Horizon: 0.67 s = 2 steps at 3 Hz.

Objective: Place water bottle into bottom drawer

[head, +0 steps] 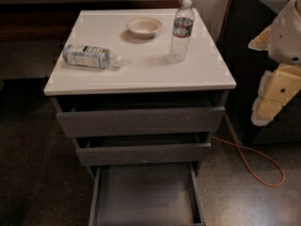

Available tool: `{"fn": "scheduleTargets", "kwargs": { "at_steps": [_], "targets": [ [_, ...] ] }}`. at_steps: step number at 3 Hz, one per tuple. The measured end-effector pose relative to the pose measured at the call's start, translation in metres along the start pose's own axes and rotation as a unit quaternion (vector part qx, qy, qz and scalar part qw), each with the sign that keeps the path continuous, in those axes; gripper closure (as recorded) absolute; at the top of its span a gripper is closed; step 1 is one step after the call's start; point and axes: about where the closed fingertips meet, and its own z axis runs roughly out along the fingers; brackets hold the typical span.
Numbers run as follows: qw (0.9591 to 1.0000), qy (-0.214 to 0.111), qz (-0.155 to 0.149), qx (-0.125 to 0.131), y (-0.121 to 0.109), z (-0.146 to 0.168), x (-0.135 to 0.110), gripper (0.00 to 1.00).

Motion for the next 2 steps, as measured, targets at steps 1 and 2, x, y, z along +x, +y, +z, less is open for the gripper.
{"fn": "scheduleTargets", "kwargs": {
  "at_steps": [1, 2],
  "targets": [
    [1.0, 0.0, 0.0, 0.001, 0.0, 0.0, 0.0, 0.0],
    [0.9998, -0.017, 0.011, -0.003, -0.011, 0.005, -0.004, 0.0]
  ]
}}
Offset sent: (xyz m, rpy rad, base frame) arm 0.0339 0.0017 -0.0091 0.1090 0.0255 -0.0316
